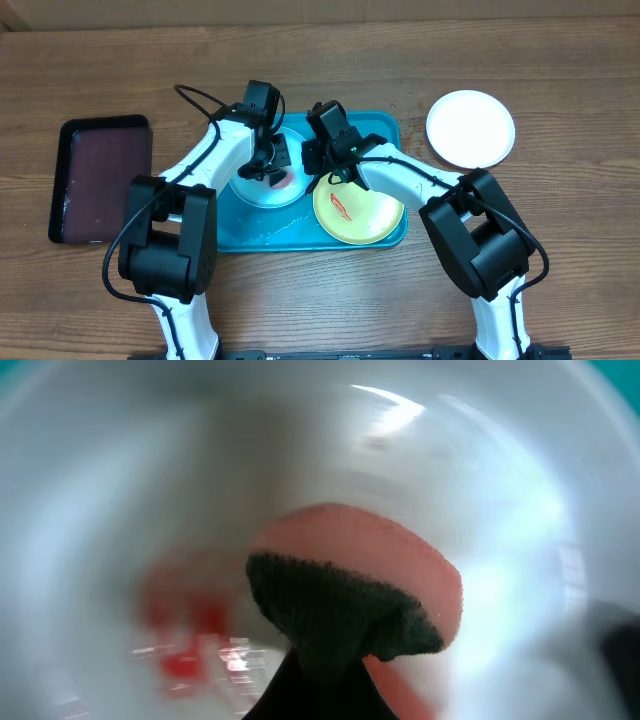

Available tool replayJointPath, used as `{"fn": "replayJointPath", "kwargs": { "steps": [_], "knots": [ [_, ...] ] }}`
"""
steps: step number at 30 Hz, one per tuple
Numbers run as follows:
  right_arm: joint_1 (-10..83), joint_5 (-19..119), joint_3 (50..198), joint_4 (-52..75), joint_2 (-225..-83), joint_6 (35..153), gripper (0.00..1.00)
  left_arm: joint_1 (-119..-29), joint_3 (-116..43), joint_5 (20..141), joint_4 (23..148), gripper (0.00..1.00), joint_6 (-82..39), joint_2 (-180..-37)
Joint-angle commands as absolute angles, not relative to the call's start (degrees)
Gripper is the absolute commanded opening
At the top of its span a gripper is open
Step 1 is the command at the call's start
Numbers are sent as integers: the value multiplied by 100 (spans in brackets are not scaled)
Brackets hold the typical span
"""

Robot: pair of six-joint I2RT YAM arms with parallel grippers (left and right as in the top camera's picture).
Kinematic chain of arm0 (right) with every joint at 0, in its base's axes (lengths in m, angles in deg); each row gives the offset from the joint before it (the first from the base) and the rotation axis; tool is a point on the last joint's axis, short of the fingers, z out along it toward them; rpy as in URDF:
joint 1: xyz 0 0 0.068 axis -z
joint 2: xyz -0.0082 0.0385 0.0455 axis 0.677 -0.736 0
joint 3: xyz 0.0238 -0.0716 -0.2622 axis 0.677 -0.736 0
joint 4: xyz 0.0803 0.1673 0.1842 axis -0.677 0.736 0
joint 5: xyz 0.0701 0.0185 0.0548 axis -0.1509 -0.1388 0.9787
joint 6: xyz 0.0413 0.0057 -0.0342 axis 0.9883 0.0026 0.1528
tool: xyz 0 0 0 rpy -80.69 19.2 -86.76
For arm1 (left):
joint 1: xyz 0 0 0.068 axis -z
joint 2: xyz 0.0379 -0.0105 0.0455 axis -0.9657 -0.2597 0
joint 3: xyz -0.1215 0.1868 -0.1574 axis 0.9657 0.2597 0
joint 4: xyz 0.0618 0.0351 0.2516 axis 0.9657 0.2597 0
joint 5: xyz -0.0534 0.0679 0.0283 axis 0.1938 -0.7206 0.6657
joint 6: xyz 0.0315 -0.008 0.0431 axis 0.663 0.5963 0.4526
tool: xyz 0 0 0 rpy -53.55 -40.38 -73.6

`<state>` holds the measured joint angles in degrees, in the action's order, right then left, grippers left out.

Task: Clean dirty plates on tray and stack at the side
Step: 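Scrub the light-blue plate's red smear with the left-held sponge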

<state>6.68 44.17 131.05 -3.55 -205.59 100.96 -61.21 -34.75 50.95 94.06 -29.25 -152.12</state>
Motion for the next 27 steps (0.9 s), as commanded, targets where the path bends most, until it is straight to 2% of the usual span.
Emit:
{"fn": "replayJointPath", "kwargs": {
  "steps": [1, 6, 12, 14, 19, 23, 25, 26, 27],
  "knots": [
    [662, 4347, 13081, -301, -20666, 10080, 4, -6305, -3403, 3379, 9655, 5, -3001, -15499],
    [662, 4347, 13081, -292, -20666, 10080, 4, -6309, -3427, 2520, 9948, 4, -2995, -15499],
    [662, 4347, 13081, -301, -20666, 10080, 4, -6309, -3785, 2586, 10077, 4, -2656, -15499],
    [662, 4347, 13081, -303, -20666, 10080, 4, -6309, -3914, 3093, 10064, 4, -2656, -15499],
    [662, 4345, 13081, -329, -20666, 10080, 4, -6309, -3873, 5486, 9386, 10, -2654, -15536],
    [662, 4345, 13081, -307, -20666, 10080, 4, -6252, -3851, 6356, 9008, 13, -2658, -15735],
    [662, 4347, 13081, -303, -20666, 10080, 4, -6219, -3851, 6647, 8921, 10, -2654, -15898],
    [662, 4345, 13081, -303, -20666, 10080, 4, -6206, -3851, 6706, 8921, 4, -2654, -16014],
    [662, 4345, 13081, -303, -20666, 10080, 4, -6206, -3851, 6715, 8936, 4, -2649, -16106]
  ]
}}
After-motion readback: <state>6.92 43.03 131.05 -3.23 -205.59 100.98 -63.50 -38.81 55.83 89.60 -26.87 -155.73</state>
